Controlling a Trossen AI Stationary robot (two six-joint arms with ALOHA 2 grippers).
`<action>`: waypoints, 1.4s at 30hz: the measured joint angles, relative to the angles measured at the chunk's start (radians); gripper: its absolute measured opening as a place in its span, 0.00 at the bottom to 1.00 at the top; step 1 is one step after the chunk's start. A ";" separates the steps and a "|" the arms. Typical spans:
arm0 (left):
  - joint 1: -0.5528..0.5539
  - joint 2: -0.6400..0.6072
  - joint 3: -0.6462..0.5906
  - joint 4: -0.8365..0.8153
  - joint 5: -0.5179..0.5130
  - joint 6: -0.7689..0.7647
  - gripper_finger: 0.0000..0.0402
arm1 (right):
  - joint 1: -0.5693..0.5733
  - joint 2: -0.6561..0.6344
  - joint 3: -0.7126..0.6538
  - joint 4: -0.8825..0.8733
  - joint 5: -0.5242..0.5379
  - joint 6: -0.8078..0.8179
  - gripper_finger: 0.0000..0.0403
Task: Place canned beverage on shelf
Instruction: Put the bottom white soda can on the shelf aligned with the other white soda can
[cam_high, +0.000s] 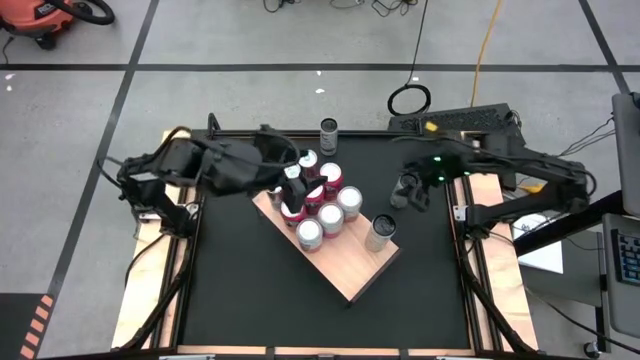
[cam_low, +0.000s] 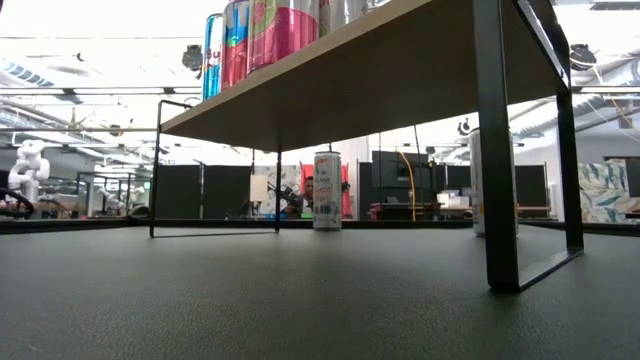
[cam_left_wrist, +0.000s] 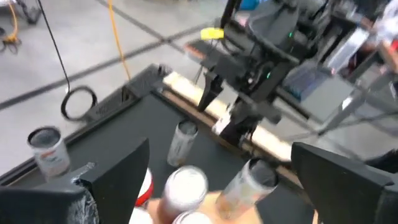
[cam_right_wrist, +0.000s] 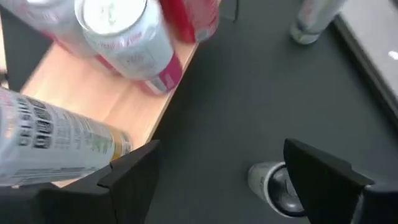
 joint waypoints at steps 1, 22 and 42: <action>0.013 -0.008 -0.001 -0.023 0.031 0.002 0.98 | -0.012 0.021 0.005 -0.004 -0.021 -0.026 0.78; 0.094 -0.051 0.000 -0.339 0.195 -0.034 0.98 | -0.371 0.266 0.009 -0.217 -0.095 0.038 0.86; 0.099 -0.051 0.000 -0.340 0.234 -0.018 0.98 | -0.370 0.396 -0.002 -0.291 -0.053 0.162 0.86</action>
